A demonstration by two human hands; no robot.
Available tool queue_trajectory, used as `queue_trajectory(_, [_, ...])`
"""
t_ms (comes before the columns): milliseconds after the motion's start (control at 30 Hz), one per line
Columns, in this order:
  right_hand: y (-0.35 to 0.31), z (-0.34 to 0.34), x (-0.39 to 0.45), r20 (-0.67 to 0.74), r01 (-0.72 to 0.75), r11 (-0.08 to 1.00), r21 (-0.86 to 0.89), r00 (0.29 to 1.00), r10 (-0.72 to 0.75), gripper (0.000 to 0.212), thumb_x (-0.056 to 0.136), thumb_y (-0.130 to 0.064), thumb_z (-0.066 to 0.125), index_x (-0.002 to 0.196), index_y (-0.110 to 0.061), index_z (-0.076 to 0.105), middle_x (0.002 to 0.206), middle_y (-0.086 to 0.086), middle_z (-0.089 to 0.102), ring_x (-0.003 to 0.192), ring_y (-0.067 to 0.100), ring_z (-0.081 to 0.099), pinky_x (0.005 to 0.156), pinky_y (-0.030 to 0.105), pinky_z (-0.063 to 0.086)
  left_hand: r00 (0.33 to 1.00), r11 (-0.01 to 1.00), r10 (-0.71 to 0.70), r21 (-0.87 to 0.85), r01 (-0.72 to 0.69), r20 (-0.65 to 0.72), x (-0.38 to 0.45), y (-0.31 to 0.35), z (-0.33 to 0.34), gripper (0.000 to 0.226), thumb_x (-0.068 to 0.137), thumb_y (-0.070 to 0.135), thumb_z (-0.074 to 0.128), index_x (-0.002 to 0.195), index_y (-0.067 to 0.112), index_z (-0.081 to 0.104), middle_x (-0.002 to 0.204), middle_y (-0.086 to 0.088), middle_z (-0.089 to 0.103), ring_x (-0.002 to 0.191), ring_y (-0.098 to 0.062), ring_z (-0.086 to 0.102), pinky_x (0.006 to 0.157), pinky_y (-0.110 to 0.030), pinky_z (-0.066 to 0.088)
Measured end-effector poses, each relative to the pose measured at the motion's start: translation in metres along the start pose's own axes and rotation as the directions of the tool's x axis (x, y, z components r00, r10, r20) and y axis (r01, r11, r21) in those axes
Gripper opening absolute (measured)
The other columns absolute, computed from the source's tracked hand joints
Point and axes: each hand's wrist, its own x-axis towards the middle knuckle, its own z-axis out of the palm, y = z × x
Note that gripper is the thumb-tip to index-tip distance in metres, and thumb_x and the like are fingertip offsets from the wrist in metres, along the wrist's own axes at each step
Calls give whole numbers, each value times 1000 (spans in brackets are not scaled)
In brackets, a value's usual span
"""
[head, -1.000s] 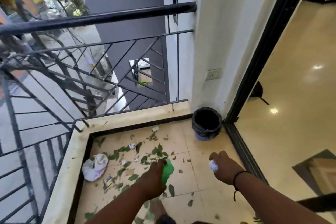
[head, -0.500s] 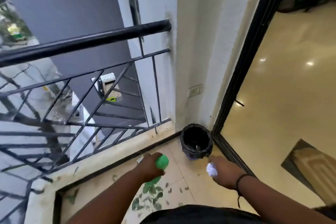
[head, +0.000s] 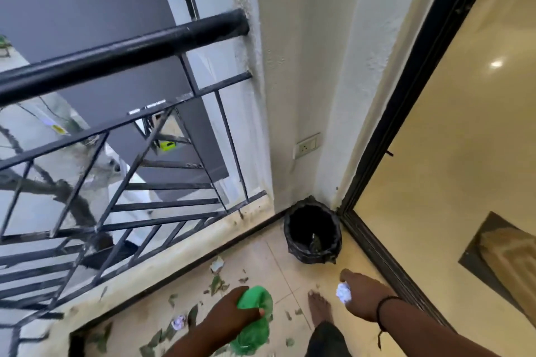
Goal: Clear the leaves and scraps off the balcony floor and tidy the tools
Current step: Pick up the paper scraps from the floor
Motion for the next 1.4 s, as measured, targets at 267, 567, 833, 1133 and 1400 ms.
queue_trajectory(267, [26,-14,134,186,-114,985,127,978,89,57,98,-37,44,146,-9,32,145,14,44,127,28,47,99,31,39,974,964,-224,-134,228,43,112,52,35,69,73,39,83,121,15,41,112,-9,61,94,-20,65,77,-31,56])
queue_trajectory(567, [57,-48,280,57,-170,924,342,985,161,64,96,-30,56,148,-11,25,142,22,45,124,40,49,95,40,42,990,965,-134,-222,142,51,275,134,77,90,81,18,79,142,16,13,130,-19,49,105,-28,58,85,-39,53])
queue_trajectory(833, [81,-10,272,156,-186,959,211,976,155,77,93,-31,57,153,-17,12,142,17,46,123,36,52,97,42,45,990,962,-135,-234,140,36,289,139,73,104,79,69,55,155,33,-6,161,-9,22,136,-35,42,108,-54,40])
queue_trajectory(1133, [61,3,210,364,-83,981,-176,920,143,65,97,-31,47,151,-17,15,142,14,43,123,33,51,95,38,44,976,973,-152,198,121,153,180,43,73,80,94,63,40,157,25,11,163,-3,18,146,-19,27,114,-30,24])
queue_trajectory(1400, [-40,42,150,324,99,948,-302,946,4,58,94,-39,43,144,-17,23,137,12,48,119,31,53,98,42,44,995,967,-97,235,98,-15,67,-60,77,77,96,63,37,157,27,7,164,0,11,149,-17,18,118,-31,22])
